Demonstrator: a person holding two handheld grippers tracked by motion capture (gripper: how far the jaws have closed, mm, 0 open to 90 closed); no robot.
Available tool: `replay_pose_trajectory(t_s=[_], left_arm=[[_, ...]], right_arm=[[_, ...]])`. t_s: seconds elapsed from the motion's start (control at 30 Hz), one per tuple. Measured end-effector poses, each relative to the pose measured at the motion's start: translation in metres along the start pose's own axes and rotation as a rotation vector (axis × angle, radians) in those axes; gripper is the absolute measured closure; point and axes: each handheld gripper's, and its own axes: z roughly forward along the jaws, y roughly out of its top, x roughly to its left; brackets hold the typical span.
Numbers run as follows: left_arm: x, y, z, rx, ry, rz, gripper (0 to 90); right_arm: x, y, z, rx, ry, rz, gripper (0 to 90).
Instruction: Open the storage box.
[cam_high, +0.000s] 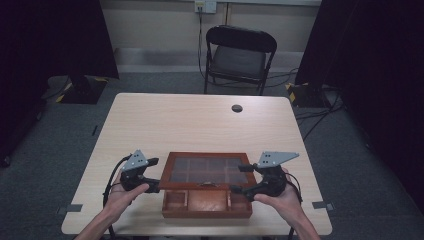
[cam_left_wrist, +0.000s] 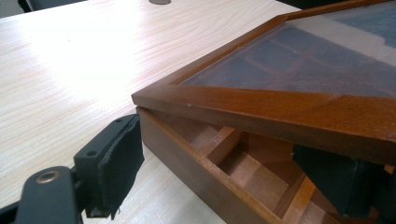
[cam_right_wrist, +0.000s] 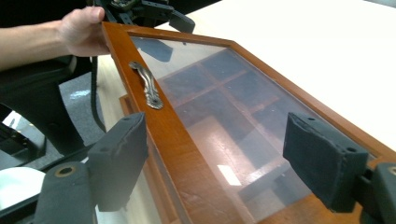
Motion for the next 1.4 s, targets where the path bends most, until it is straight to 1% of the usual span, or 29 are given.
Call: replay_pose_trajectory(t_s=[0.03, 0.1, 0.13, 0.17, 0.2, 0.23, 0.27, 0.3, 0.33, 0.37, 0.43, 0.57, 0.63, 0.7, 0.77, 0.8, 0.83, 0.93, 0.97, 1.0, 1.03, 1.07, 1.13, 1.17, 1.2, 1.27, 1.3, 1.33, 1.4], left_arm=[[0.000, 0.001, 0.000, 0.006, -0.003, 0.003, 16.3], [0.001, 0.004, 0.000, 0.001, -0.005, -0.002, 17.0], [0.001, 0.005, -0.001, 0.004, -0.003, 0.003, 17.1], [0.002, 0.007, -0.001, -0.009, -0.008, -0.004, 17.2], [0.003, 0.009, -0.001, -0.011, -0.010, -0.004, 17.4], [0.003, 0.012, -0.002, -0.024, -0.008, -0.015, 18.1], [0.004, 0.014, -0.002, -0.034, -0.015, -0.023, 18.2], [0.004, 0.016, -0.003, -0.036, -0.021, -0.023, 18.1], [0.004, 0.019, -0.002, -0.033, -0.028, -0.006, 17.8], [0.003, 0.019, -0.002, -0.036, -0.035, -0.016, 16.7], [0.004, 0.020, -0.001, -0.035, -0.034, -0.010, 16.3], [0.007, 0.023, -0.001, -0.037, -0.045, -0.034, 15.7], [0.008, 0.025, -0.001, -0.032, -0.046, -0.026, 16.0], [0.008, 0.027, -0.001, -0.037, -0.039, -0.031, 15.4], [0.008, 0.027, 0.001, -0.044, -0.043, -0.051, 15.5], [0.009, 0.028, 0.001, -0.035, -0.047, -0.049, 15.7], [0.010, 0.028, 0.002, -0.038, -0.051, -0.051, 16.4], [0.011, 0.030, 0.003, -0.033, -0.063, -0.070, 17.9], [0.012, 0.031, 0.004, -0.034, -0.063, -0.065, 17.6], [0.013, 0.033, 0.004, -0.026, -0.056, -0.059, 16.9], [0.013, 0.035, 0.004, -0.030, -0.054, -0.061, 16.2], [0.014, 0.036, 0.004, -0.026, -0.053, -0.056, 16.2], [0.015, 0.038, 0.004, -0.034, -0.051, -0.062, 17.1], [0.016, 0.038, 0.005, -0.037, -0.053, -0.074, 17.2], [0.016, 0.038, 0.005, -0.037, -0.063, -0.082, 17.7], [0.017, 0.038, 0.007, -0.036, -0.063, -0.094, 19.7], [0.018, 0.038, 0.007, -0.043, -0.068, -0.096, 20.2], [0.019, 0.038, 0.008, -0.047, -0.074, -0.092, 21.7], [0.020, 0.039, 0.009, -0.058, -0.075, -0.097, 23.1]], right_arm=[[-0.001, 0.000, 0.000, -0.003, -0.001, 0.004, 19.6], [-0.001, 0.001, 0.000, 0.000, -0.009, 0.002, 18.6], [-0.001, 0.001, 0.000, -0.003, -0.002, 0.004, 18.6], [-0.001, 0.001, 0.000, -0.005, -0.003, 0.004, 18.4], [-0.002, 0.001, 0.000, -0.006, -0.006, 0.005, 18.1], [-0.002, 0.000, 0.000, -0.007, -0.004, 0.006, 18.1], [-0.001, 0.000, -0.001, -0.007, -0.013, 0.006, 18.0], [-0.001, -0.001, -0.001, -0.005, -0.021, 0.003, 17.6], [-0.001, -0.001, -0.001, -0.011, -0.028, 0.001, 17.9], [-0.001, -0.001, -0.002, -0.018, -0.036, 0.002, 18.1], [-0.002, -0.001, -0.003, -0.018, -0.043, 0.000, 18.2], [-0.010, 0.000, -0.006, -0.026, -0.083, 0.008, 19.6], [-0.014, -0.001, -0.005, -0.024, -0.097, 0.016, 20.1], [-0.017, -0.001, -0.005, -0.026, -0.109, 0.021, 20.5], [-0.021, -0.001, -0.004, -0.030, -0.120, 0.030, 21.4], [-0.022, -0.001, -0.004, -0.034, -0.122, 0.036, 22.0], [-0.024, -0.001, -0.003, -0.035, -0.119, 0.038, 22.0], [-0.029, -0.001, -0.001, -0.032, -0.130, 0.050, 23.6], [-0.030, -0.001, 0.000, -0.041, -0.124, 0.053, 25.1], [-0.029, 0.000, 0.000, -0.048, -0.122, 0.053, 27.7], [-0.029, 0.001, 0.000, -0.051, -0.130, 0.042, 30.2], [-0.029, 0.002, 0.000, -0.057, -0.133, 0.036, 31.0], [-0.032, 0.004, -0.001, -0.067, -0.141, 0.039, 32.5], [-0.033, 0.004, -0.001, -0.078, -0.134, 0.046, 33.6], [-0.034, 0.005, -0.001, -0.080, -0.133, 0.051, 33.9], [-0.036, 0.007, 0.000, -0.077, -0.130, 0.048, 34.2], [-0.037, 0.008, 0.000, -0.078, -0.128, 0.052, 34.8], [-0.037, 0.009, 0.000, -0.077, -0.129, 0.046, 34.8], [-0.039, 0.011, 0.000, -0.084, -0.130, 0.052, 34.8]])
